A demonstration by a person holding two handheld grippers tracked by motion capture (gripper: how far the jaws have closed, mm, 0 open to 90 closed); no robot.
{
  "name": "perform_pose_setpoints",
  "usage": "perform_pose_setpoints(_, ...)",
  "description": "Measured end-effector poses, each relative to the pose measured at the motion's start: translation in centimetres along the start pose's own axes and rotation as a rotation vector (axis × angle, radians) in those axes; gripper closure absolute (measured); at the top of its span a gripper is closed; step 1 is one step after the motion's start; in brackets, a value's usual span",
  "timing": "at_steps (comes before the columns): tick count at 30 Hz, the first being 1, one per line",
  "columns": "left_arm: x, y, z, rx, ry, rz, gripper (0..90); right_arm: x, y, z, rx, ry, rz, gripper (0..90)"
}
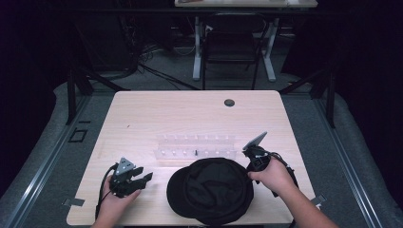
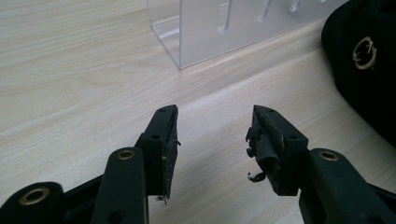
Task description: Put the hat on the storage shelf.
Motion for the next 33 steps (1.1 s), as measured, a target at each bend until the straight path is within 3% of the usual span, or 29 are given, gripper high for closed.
perform_pose_setpoints(1,0.0,0.0,0.0,0.0,0.001,0.0,51.7,0.1,-0.1,0.8,-0.045,-0.036,0.05,86.9)
perform_pose_setpoints(3,0.0,0.0,0.0,-0.001,0.001,0.001,51.7,0.0,-0.2,1.1,-0.04,-0.036,0.05,86.9)
perform_pose_setpoints(4,0.0,0.0,0.0,0.001,0.001,0.003,51.7,-0.4,-0.3,0.8,0.024,0.005,-0.007,86.9)
perform_pose_setpoints(5,0.0,0.0,0.0,0.001,0.002,0.003,51.7,-0.2,-0.4,1.7,-0.023,-0.036,0.043,86.9)
perform_pose_setpoints(6,0.0,0.0,0.0,0.001,0.002,0.003,51.7,-0.2,-0.4,1.7,-0.023,-0.036,0.043,86.9)
perform_pose_setpoints(7,0.0,0.0,0.0,0.001,0.001,0.004,51.7,-0.5,-0.5,1.6,0.03,-0.008,0.001,86.9)
perform_pose_setpoints(8,0.0,0.0,0.0,0.001,0.002,0.003,51.7,-0.1,-0.5,2.5,-0.039,-0.06,0.066,87.0)
perform_pose_setpoints(9,0.0,0.0,0.0,0.0,0.001,0.002,51.7,-0.4,-0.6,2.6,0.012,-0.033,0.027,87.0)
perform_pose_setpoints(12,0.0,0.0,0.0,0.0,0.001,0.002,51.7,-0.5,-0.7,3.2,0.011,-0.032,0.032,87.1)
perform_pose_setpoints(13,0.0,0.0,0.0,-0.002,0.001,0.004,51.7,-0.7,-0.8,3.5,0.04,-0.031,0.02,87.1)
perform_pose_setpoints(17,0.0,0.0,0.0,-0.002,0.001,0.006,51.7,-0.7,-0.9,4.5,0.019,-0.066,0.054,87.2)
perform_pose_setpoints(22,0.0,-0.1,0.0,-0.003,0.002,0.008,51.8,-0.9,-1.0,6.1,0.03,-0.071,0.049,87.2)
perform_pose_setpoints(27,0.0,-0.1,0.0,-0.002,0.003,0.008,51.7,-0.7,-1.0,7.5,0.068,-0.052,0.015,87.3)
perform_pose_setpoints(33,0.0,-0.1,0.0,-0.005,0.002,0.006,51.7,-0.7,-1.1,8.6,0.057,-0.051,0.019,87.4)
Point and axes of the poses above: each handheld gripper's, and its own axes: z roughly backward along the jaws, y roughly out of its top, x roughly to its right, the point moved 5 cm from there along -z, roughly forward along the jaws, and after that the axes turned 14 degrees about -z, right-handed, at the moved point
